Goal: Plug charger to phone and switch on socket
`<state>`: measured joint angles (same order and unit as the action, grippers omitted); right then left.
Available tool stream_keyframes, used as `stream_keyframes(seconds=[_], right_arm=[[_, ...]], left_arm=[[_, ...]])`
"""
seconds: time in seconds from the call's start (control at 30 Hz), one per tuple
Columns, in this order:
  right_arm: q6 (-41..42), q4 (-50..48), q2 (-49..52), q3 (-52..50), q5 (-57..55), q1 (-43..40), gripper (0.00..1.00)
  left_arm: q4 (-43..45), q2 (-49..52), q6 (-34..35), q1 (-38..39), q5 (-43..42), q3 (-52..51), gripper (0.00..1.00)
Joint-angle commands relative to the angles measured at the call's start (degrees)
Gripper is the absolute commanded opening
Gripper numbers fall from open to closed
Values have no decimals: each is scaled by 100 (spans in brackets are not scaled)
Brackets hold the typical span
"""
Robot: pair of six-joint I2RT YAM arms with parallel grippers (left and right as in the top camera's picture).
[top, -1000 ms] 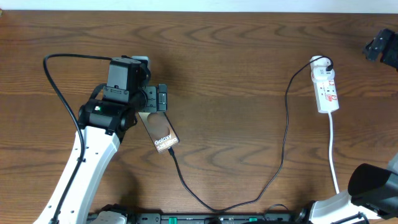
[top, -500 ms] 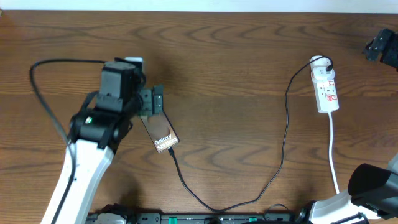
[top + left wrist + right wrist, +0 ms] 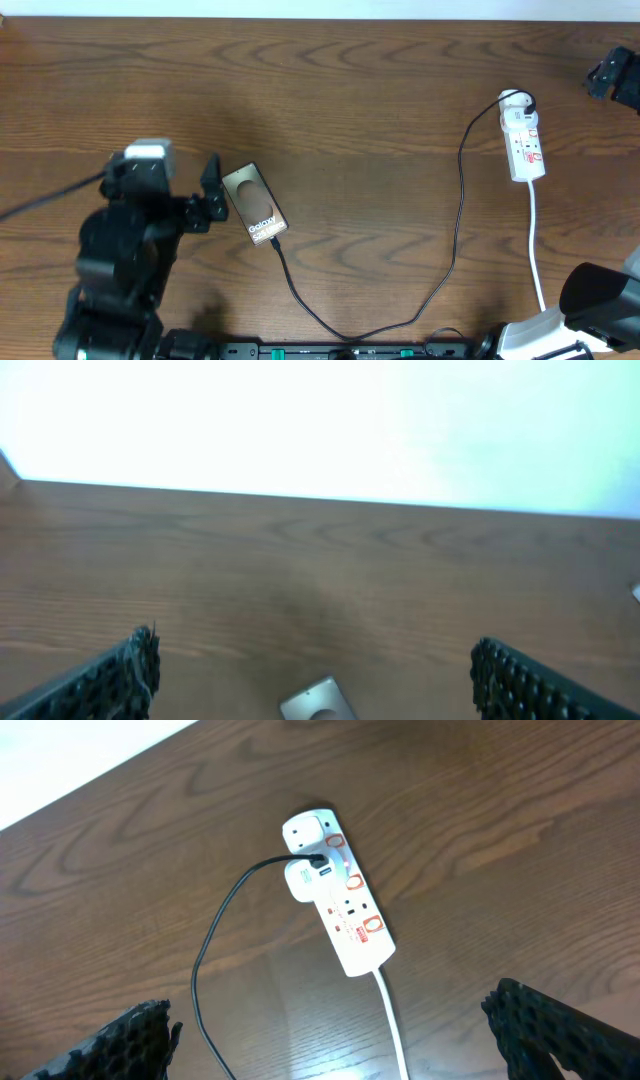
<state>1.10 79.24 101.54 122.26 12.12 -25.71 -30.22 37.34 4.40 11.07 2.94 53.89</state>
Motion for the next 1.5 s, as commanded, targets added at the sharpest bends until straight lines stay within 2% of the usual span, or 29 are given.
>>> stream_keyframes(seconds=[0.0,0.03,0.23,0.33,0.4,0.57,0.73,0.87,1.03,1.47], right_arm=[[76,9,9,35,2,-9,99],[76,9,9,35,2,-9,99],[76,9,9,35,2,-9,99],[76,9,9,35,0,-9,99],[76,9,9,35,0,-9,99],[76,9,9,35,0,-9,99],[76,9,9,35,2,-9,99],[76,9,9,35,2,-9,99],[76,9,9,35,2,-9,99],[76,9,9,35,0,-9,99]], left_arm=[[1287,-800,-55,-323,-424,-1071,98],[2127,-1154,-57,-463,-669,-1652,98],[5110,-1934,-55,-804,-1154,-3685,98],[5838,-2197,-55,-863,-1150,-4430,98],[5967,-2409,-52,-909,-1150,-4791,98],[5606,-3099,-52,-1005,-1150,-5375,98],[4371,-3744,-55,-1152,-1086,-5366,98],[3897,-3727,-55,-1237,-1088,-5366,98],[2697,-3727,-52,-1239,-1088,-5366,98],[2675,-3711,-55,-1239,-1069,-5357,98]])
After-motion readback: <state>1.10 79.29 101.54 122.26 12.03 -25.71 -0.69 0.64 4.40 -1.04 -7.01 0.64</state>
